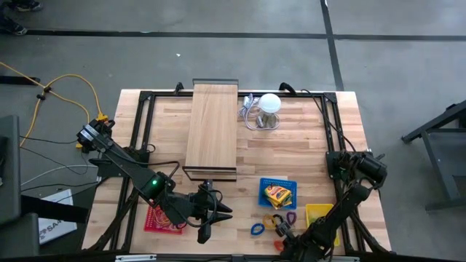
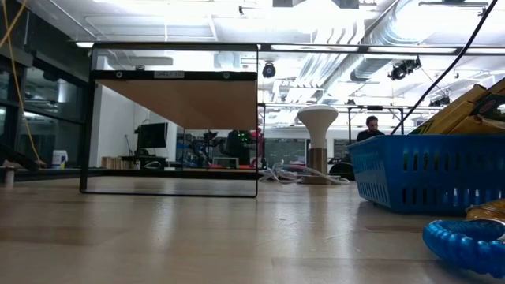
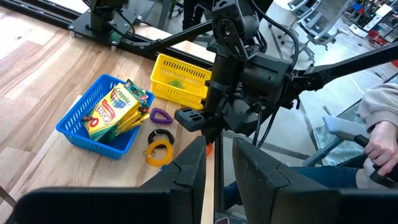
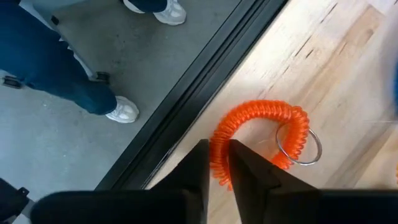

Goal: Pick & Place Office Desk Supplies
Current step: Put the orange spiral keychain into the yellow bin, then put the yellow spiral keychain into the yellow bin

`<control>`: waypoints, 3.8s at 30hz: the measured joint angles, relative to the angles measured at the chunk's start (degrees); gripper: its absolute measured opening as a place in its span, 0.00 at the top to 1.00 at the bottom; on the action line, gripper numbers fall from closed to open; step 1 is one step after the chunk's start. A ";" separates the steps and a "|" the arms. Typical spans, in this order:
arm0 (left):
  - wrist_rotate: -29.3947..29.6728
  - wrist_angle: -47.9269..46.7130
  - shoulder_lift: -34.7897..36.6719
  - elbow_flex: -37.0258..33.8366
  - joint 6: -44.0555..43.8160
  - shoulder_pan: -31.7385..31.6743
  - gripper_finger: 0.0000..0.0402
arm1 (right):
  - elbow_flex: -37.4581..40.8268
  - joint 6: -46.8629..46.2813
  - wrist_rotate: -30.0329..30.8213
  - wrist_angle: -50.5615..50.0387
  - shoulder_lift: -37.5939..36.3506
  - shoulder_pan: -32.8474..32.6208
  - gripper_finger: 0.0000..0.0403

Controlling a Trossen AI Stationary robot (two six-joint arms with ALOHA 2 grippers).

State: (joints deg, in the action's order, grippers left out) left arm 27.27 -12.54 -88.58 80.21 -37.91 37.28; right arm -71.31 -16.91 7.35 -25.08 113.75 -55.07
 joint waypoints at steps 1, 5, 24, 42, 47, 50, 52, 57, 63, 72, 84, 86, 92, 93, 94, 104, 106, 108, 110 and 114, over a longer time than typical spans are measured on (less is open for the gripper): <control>0.00 -0.01 -0.02 -0.01 0.00 0.00 0.81 | 0.00 0.00 0.02 0.00 0.00 0.00 0.91; 0.00 -0.02 -0.01 0.00 0.00 0.00 0.81 | 0.00 0.01 0.12 -0.02 0.00 0.00 0.95; 0.00 0.00 0.00 -0.01 0.00 0.00 0.81 | 0.19 0.02 7.17 -5.19 -10.25 0.10 0.96; 0.00 -0.02 -0.01 -0.01 0.00 0.00 0.81 | 0.02 -13.79 10.75 -14.33 -15.21 -0.78 0.96; 0.00 -0.01 -0.02 -0.01 0.00 0.00 0.81 | 0.02 -23.24 10.51 -20.17 -15.39 -2.40 0.96; 0.00 -0.01 -0.02 0.00 0.00 0.00 0.81 | 0.04 -28.94 10.45 -24.22 -16.10 -3.37 0.96; 0.00 -0.01 -0.01 0.00 0.00 0.00 0.81 | 0.04 -32.53 10.47 -27.21 -16.83 -3.99 0.96; 0.00 -0.02 -0.02 -0.01 0.00 0.00 0.81 | 0.04 -41.74 10.43 -33.28 -19.25 -5.59 0.96; 0.00 0.00 -0.02 0.01 0.00 0.00 0.81 | 0.04 -51.87 5.52 -38.70 -19.98 -7.72 0.96; 0.00 -0.01 -0.01 -0.01 0.00 0.00 0.81 | 0.04 -57.80 5.67 -39.02 -19.92 -10.43 0.96; 0.00 -0.02 -0.02 -0.01 0.00 0.00 0.81 | 0.11 -62.53 1.58 -38.64 -16.76 -10.99 0.96; 0.00 -0.02 -0.02 -0.01 0.00 0.00 0.81 | 0.11 -62.82 1.55 -38.50 -16.78 -10.95 0.96; 0.00 -0.02 -0.01 -0.01 0.00 0.00 0.81 | 0.11 -62.84 1.54 -37.88 -16.76 -10.95 0.96; 0.00 -0.02 -0.02 0.00 0.00 0.00 0.81 | 0.11 -62.84 1.60 -37.85 -16.78 -10.95 0.96; 0.00 -0.01 -0.01 0.00 0.00 0.00 0.81 | 0.11 -62.84 1.60 -37.90 -16.76 -10.95 0.96; 0.00 0.00 -0.01 0.00 0.00 0.00 0.81 | 0.11 -62.77 1.53 -37.90 -16.76 -10.95 0.88; 0.00 -0.01 -0.02 0.00 0.00 0.00 0.81 | 0.11 -62.74 1.60 -37.90 -16.78 -10.95 0.83; 0.00 0.00 -0.02 0.01 0.00 0.00 0.81 | 0.11 -62.62 1.60 -37.90 -16.78 -10.95 0.80; 0.00 -0.02 0.00 -0.01 0.00 0.00 0.81 | 0.11 -62.55 1.60 -37.90 -16.76 -10.95 0.77; 0.00 -0.01 -0.01 0.01 0.00 0.00 0.81 | 0.11 -62.46 1.62 -37.90 -16.76 -10.95 0.73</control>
State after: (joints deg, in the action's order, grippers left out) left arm 27.27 -12.55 -88.58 80.23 -37.91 37.28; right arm -71.20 -79.37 8.97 -62.98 96.99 -66.02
